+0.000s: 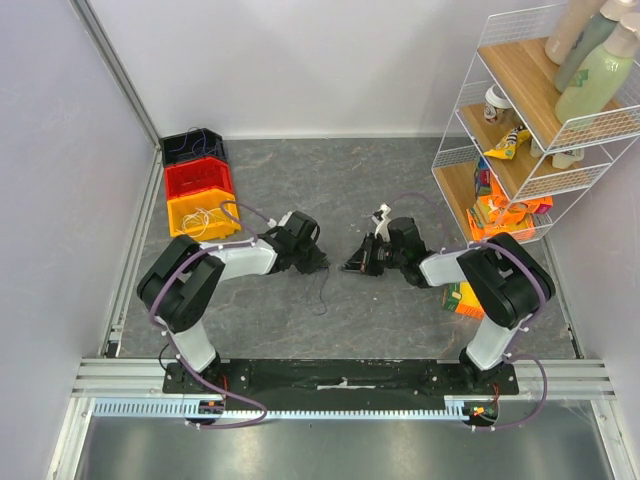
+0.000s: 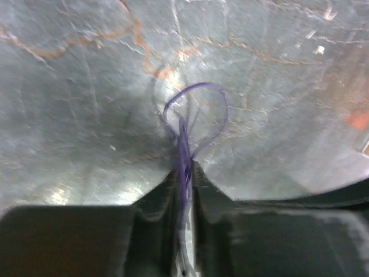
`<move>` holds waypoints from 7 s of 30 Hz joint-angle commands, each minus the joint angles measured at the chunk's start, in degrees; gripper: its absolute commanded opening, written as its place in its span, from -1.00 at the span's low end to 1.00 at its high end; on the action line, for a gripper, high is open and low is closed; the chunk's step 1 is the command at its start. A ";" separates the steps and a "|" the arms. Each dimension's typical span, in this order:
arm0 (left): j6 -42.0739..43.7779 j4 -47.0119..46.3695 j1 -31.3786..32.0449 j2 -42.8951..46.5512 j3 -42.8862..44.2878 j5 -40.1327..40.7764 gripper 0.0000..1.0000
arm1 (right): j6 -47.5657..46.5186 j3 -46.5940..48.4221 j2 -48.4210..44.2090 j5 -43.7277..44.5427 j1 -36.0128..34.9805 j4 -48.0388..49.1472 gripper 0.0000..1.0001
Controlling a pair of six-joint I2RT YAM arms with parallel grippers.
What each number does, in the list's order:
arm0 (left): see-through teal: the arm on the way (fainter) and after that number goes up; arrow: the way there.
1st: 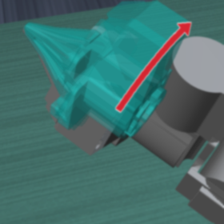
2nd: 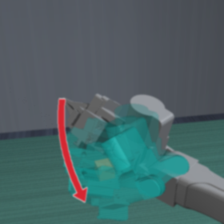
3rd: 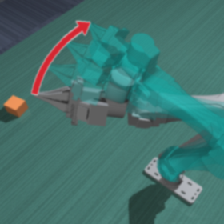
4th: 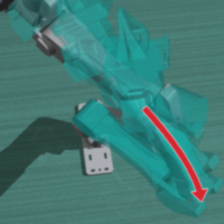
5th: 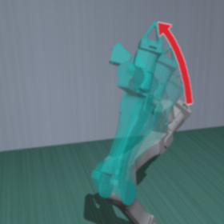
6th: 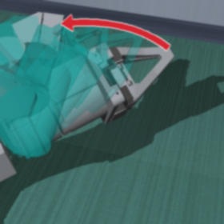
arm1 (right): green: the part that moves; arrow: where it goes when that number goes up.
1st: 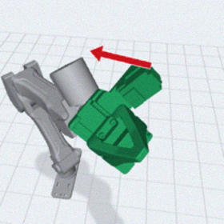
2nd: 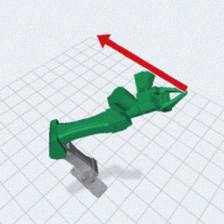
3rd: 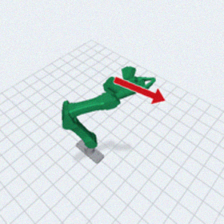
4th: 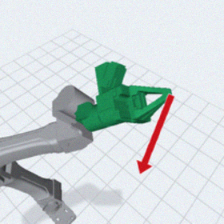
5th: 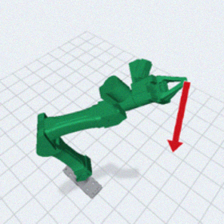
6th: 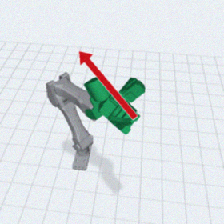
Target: Untangle the cables
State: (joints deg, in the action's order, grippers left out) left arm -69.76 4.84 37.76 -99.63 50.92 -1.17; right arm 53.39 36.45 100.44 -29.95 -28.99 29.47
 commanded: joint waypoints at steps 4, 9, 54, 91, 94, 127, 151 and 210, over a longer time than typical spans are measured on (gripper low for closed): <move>12.00 6.94 0.39 1.00 -1.69 13.72 -0.97 | -2.49 -3.57 -6.83 3.85 0.08 -1.00 -0.90; 23.15 6.14 -1.10 9.53 -0.39 15.77 -0.97 | -6.62 -5.42 -10.00 9.39 -0.19 -3.46 -0.90; -3.36 2.35 -47.43 -37.65 66.86 26.04 -0.33 | -5.75 -8.32 -5.87 3.50 -1.33 12.45 -0.90; 9.45 15.56 -47.69 -20.86 54.74 7.24 0.08 | -6.45 -11.66 -10.27 5.35 -1.33 12.98 -0.90; 16.21 10.47 -47.86 -21.39 52.01 5.56 0.05 | -6.54 -11.66 -10.27 5.35 -1.33 12.98 -0.90; 18.25 8.69 -50.33 -30.35 56.75 3.80 -0.40 | -6.19 -11.13 -8.86 4.12 -1.33 14.12 -0.91; 2.18 -8.00 -52.08 -23.67 50.51 -1.73 -0.96 | -6.19 -10.70 -8.42 3.94 -1.24 13.95 -0.93; -2.94 -13.88 -42.52 0.73 24.52 -8.85 0.19 | -8.21 -10.79 -17.46 14.47 -1.50 -0.17 -0.90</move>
State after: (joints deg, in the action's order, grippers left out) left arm -71.92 0.34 -10.41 -108.66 83.37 -6.33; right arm 47.48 25.19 88.20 -22.41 -30.28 36.93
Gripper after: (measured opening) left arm 0.592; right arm 0.043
